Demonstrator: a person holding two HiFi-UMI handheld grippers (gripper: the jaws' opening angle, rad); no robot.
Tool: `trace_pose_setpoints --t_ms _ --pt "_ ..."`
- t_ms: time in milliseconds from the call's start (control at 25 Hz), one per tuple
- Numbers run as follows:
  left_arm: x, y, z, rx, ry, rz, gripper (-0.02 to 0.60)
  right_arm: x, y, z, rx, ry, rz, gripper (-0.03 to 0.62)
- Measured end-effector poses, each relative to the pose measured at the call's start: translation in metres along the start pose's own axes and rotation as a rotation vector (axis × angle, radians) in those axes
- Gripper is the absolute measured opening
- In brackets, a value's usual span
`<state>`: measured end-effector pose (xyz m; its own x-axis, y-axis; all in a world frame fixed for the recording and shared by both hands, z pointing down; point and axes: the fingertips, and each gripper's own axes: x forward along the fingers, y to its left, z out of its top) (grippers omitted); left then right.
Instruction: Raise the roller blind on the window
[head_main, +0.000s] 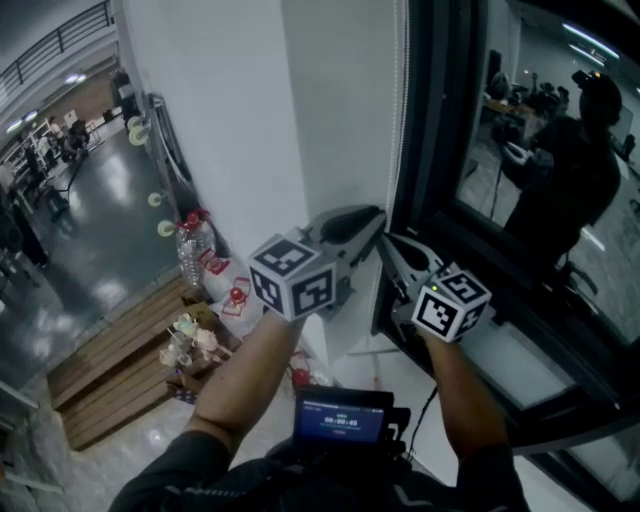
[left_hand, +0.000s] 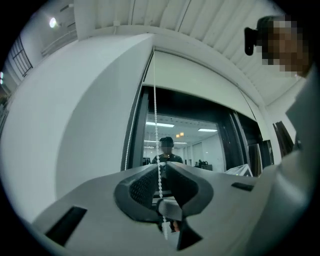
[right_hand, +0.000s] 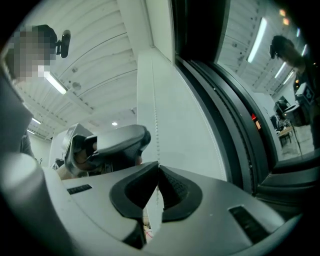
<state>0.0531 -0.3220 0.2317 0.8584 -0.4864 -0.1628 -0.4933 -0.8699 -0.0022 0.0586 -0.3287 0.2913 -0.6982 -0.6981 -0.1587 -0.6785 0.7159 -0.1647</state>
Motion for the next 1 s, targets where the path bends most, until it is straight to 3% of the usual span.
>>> trace_pose_setpoints --t_ms 160,360,400,760,1000 --pt "0.017 0.008 0.016 0.039 -0.007 0.018 0.054 0.001 0.002 -0.001 -0.011 0.007 0.004 0.003" --pt "0.03 0.011 0.006 0.046 0.062 0.011 0.054 0.003 0.001 0.0 -0.013 0.009 0.005 0.003" --pt "0.031 0.01 0.004 0.035 0.064 -0.001 0.009 0.003 0.001 0.0 -0.01 0.012 0.0 0.003" --pt "0.023 0.004 0.001 0.069 0.05 -0.007 0.003 0.002 0.004 -0.007 -0.005 0.02 0.006 0.003" --pt "0.016 0.005 -0.024 0.024 0.074 0.002 0.003 0.0 0.003 -0.036 0.024 0.086 -0.006 0.002"
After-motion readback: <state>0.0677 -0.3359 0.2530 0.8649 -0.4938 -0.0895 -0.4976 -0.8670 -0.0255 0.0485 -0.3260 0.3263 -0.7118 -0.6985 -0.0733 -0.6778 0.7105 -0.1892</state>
